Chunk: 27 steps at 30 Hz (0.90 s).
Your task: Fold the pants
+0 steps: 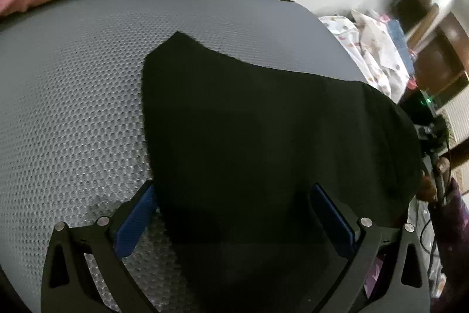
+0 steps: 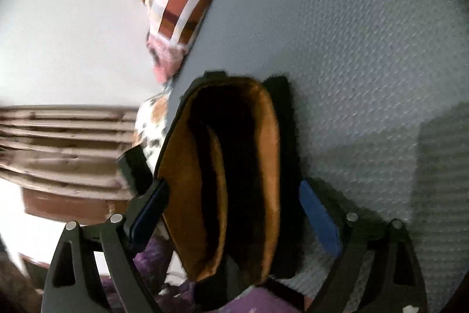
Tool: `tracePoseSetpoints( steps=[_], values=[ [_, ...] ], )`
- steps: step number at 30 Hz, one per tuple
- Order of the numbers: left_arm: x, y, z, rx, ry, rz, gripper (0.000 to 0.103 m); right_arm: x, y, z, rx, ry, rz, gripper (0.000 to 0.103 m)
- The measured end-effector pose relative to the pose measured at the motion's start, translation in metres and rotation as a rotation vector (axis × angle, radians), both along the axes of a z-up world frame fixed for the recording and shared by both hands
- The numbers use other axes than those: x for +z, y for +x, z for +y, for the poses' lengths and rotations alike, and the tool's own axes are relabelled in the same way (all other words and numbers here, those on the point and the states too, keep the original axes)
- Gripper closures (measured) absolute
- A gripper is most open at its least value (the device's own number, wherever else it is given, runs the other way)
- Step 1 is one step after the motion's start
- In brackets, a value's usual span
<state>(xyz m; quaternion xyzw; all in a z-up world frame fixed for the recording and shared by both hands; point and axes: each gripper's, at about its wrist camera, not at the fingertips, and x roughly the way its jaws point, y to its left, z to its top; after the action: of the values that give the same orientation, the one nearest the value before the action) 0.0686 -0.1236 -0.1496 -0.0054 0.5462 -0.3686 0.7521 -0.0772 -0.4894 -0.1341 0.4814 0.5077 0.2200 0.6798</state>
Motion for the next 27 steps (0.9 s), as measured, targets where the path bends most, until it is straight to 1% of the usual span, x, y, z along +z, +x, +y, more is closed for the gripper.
tracePoseSetpoints(
  steps=[1, 3, 5, 6, 7, 8, 9, 10, 14, 16, 18, 19, 22, 23, 24, 25, 27],
  values=[
    [0.000, -0.001, -0.002, -0.009, 0.006, -0.006, 0.002, 0.001, 0.002, 0.001, 0.006, -0.018, 0.003, 0.012],
    [0.000, -0.004, -0.006, -0.019, 0.027, -0.028, 0.001, 0.009, 0.011, 0.008, 0.016, -0.164, 0.016, 0.015],
    [0.000, -0.006, -0.011, -0.034, 0.057, -0.048, 0.001, 0.017, 0.020, 0.024, 0.074, -0.257, 0.006, 0.008],
    [-0.001, -0.007, -0.013, -0.041, 0.067, -0.055, 0.001, 0.018, 0.023, 0.030, 0.097, -0.264, 0.007, 0.002],
    [-0.001, -0.007, -0.013, -0.048, 0.071, -0.058, 0.000, 0.016, 0.025, 0.034, 0.120, -0.239, 0.018, 0.001],
    [-0.001, -0.007, -0.013, -0.057, 0.073, -0.058, 0.000, 0.011, 0.025, 0.034, 0.140, -0.185, 0.035, 0.001],
    [-0.001, -0.007, -0.013, -0.063, 0.070, -0.054, 0.000, 0.007, 0.024, 0.031, 0.147, -0.141, 0.044, 0.001],
    [-0.001, -0.006, -0.012, -0.065, 0.062, -0.049, 0.000, 0.005, 0.024, 0.025, 0.140, -0.105, 0.050, 0.003],
    [0.000, -0.002, -0.003, -0.053, 0.017, -0.019, 0.000, 0.003, 0.022, 0.021, 0.153, -0.123, 0.073, 0.002],
    [0.000, 0.001, -0.001, -0.051, -0.001, -0.008, 0.000, 0.000, 0.024, 0.020, 0.147, -0.093, 0.077, 0.001],
    [0.000, 0.002, 0.001, -0.050, -0.007, -0.002, 0.000, -0.004, 0.026, 0.019, 0.141, -0.027, 0.087, 0.000],
    [0.000, 0.003, 0.001, -0.050, -0.009, 0.002, 0.000, -0.008, 0.027, 0.014, 0.128, 0.036, 0.101, 0.000],
    [0.001, 0.003, 0.002, -0.048, -0.010, 0.002, 0.000, -0.016, 0.021, -0.003, 0.061, 0.143, 0.142, 0.001],
    [0.001, 0.003, 0.002, -0.049, -0.009, 0.000, 0.000, -0.018, 0.019, -0.007, 0.048, 0.174, 0.140, 0.001],
    [0.001, 0.001, 0.004, -0.049, -0.007, -0.006, 0.000, -0.018, 0.018, -0.008, 0.042, 0.189, 0.139, 0.000],
    [0.000, 0.000, 0.003, -0.050, -0.003, -0.013, 0.000, -0.018, 0.017, -0.006, 0.049, 0.182, 0.143, 0.000],
    [0.000, -0.003, 0.001, -0.055, 0.012, -0.029, 0.000, -0.016, 0.017, 0.002, 0.077, 0.146, 0.140, 0.000]
  ],
)
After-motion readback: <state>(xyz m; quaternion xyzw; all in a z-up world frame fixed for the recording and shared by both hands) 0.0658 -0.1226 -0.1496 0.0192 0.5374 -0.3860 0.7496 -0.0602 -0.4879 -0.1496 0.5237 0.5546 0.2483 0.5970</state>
